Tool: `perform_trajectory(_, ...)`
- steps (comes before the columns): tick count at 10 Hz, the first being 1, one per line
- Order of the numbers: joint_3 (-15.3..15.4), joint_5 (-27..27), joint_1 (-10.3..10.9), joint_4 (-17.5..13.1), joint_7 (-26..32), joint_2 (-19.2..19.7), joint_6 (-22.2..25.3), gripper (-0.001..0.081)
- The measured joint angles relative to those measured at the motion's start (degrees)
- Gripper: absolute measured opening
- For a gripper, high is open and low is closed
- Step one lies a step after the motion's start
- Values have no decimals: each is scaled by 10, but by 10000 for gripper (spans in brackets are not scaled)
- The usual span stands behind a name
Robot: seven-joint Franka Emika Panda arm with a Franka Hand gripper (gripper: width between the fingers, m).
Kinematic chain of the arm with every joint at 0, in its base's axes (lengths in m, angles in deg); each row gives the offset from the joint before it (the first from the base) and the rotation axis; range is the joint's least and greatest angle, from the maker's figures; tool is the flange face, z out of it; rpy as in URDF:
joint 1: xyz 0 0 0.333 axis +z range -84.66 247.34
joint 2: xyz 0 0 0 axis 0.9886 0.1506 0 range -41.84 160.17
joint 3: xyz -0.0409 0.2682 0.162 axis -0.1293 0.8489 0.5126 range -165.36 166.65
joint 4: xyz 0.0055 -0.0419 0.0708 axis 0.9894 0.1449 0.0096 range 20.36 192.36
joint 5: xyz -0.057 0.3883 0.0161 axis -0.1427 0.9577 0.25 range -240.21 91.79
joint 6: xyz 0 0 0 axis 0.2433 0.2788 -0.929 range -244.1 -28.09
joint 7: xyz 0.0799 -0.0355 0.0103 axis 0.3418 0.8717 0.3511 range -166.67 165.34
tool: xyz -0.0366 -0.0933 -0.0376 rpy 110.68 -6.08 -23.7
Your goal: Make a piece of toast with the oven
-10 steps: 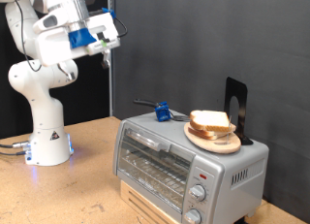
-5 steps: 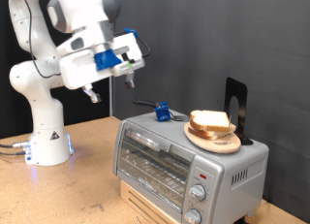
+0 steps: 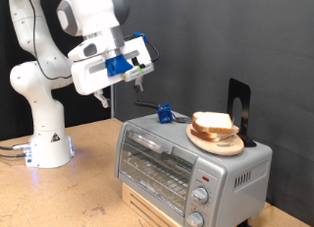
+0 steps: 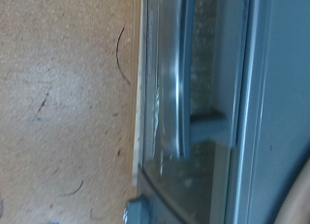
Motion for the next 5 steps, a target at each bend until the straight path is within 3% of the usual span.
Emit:
perform_trajectory(2, -1, -1, -1, 12, 3, 2, 2, 808)
perform_trajectory(5, 7, -6, -1, 42, -4, 17, -46, 808)
